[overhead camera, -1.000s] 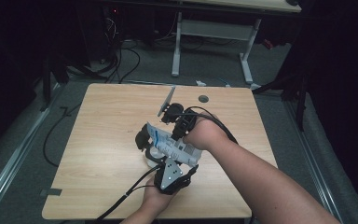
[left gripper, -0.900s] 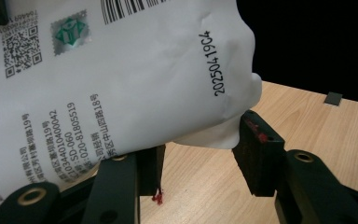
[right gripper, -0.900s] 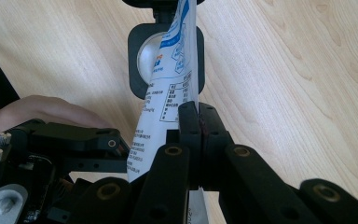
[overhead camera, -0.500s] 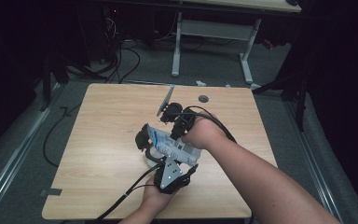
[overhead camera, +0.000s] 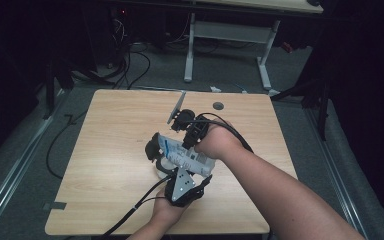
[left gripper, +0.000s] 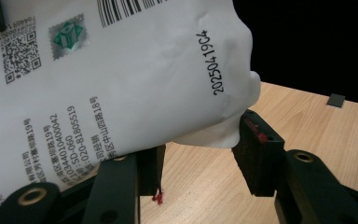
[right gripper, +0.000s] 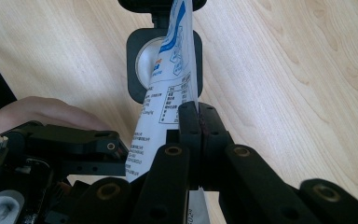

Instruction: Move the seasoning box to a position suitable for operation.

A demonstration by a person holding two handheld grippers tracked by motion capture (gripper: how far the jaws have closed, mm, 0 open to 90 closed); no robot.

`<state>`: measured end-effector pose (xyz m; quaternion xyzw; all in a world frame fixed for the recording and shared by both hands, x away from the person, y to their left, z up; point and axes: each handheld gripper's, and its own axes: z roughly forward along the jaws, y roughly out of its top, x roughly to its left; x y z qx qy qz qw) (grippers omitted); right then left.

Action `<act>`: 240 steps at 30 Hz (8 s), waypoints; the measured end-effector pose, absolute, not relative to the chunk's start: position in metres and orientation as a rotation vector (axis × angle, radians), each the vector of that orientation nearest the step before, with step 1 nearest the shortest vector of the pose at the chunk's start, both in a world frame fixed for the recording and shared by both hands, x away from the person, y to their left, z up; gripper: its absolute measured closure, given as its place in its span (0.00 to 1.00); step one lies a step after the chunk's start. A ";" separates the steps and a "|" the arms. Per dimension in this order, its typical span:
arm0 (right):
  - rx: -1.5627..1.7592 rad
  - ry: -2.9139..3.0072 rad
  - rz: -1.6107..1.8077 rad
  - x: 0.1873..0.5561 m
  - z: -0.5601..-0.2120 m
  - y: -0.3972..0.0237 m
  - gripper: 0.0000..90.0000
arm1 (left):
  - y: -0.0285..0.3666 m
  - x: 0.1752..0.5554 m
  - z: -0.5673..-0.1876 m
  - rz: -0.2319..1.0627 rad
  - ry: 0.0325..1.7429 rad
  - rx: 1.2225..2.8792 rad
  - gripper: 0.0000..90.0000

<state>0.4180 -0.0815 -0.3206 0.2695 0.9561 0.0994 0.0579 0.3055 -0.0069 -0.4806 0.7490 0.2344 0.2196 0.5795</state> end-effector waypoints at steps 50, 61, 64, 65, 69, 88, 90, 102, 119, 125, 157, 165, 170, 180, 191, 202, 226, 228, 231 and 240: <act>0.826 2.889 0.294 0.423 -0.321 -0.084 1.00 | -0.010 0.310 -0.479 0.498 0.550 1.754 0.63; 0.821 2.893 0.302 0.423 -0.321 -0.083 1.00 | -0.011 0.310 -0.479 0.500 0.554 1.752 0.63; 0.820 2.891 0.295 0.423 -0.321 -0.082 1.00 | -0.011 0.311 -0.478 0.497 0.559 1.744 0.63; 0.813 2.890 0.297 0.423 -0.321 -0.081 1.00 | -0.011 0.311 -0.478 0.497 0.561 1.742 0.63; 0.811 2.892 0.290 0.423 -0.320 -0.080 1.00 | -0.011 0.311 -0.478 0.502 0.561 1.738 0.63; 0.805 2.892 0.295 0.421 -0.318 -0.075 1.00 | -0.010 0.312 -0.477 0.511 0.556 1.737 0.63; 0.802 2.890 0.293 0.421 -0.317 -0.075 1.00 | -0.010 0.313 -0.477 0.513 0.557 1.738 0.63; 0.796 2.898 0.286 0.420 -0.318 -0.074 1.00 | -0.011 0.313 -0.476 0.517 0.553 1.740 0.63; 0.792 2.895 0.285 0.420 -0.318 -0.074 1.00 | -0.012 0.313 -0.475 0.517 0.550 1.732 0.63; 0.793 2.893 0.287 0.420 -0.317 -0.073 1.00 | -0.012 0.313 -0.474 0.518 0.550 1.733 0.63; 0.787 2.895 0.285 0.421 -0.319 -0.071 1.00 | -0.011 0.314 -0.474 0.518 0.554 1.731 0.63; 0.795 2.890 0.292 0.421 -0.318 -0.072 1.00 | -0.011 0.313 -0.473 0.519 0.549 1.733 0.63; 0.789 2.892 0.286 0.421 -0.318 -0.072 1.00 | -0.011 0.313 -0.474 0.520 0.548 1.735 0.63; 0.790 2.902 0.295 0.419 -0.322 -0.073 1.00 | -0.011 0.311 -0.479 0.517 0.546 1.742 0.63; 0.817 2.918 0.307 0.418 -0.326 -0.081 1.00 | -0.014 0.308 -0.486 0.518 0.535 1.764 0.64; 0.823 2.922 0.318 0.418 -0.327 -0.084 1.00 | -0.010 0.307 -0.493 0.513 0.542 1.774 0.67; 0.857 2.941 0.343 0.409 -0.335 -0.092 1.00 | -0.008 0.303 -0.507 0.482 0.592 1.840 0.69; 0.861 2.942 0.349 0.408 -0.336 -0.093 1.00 | -0.008 0.303 -0.507 0.477 0.598 1.847 0.70; 0.871 2.941 0.348 0.407 -0.336 -0.095 1.00 | -0.009 0.304 -0.508 0.475 0.610 1.865 0.71; 0.891 2.942 0.360 0.404 -0.338 -0.100 1.00 | -0.009 0.305 -0.510 0.454 0.638 1.900 0.71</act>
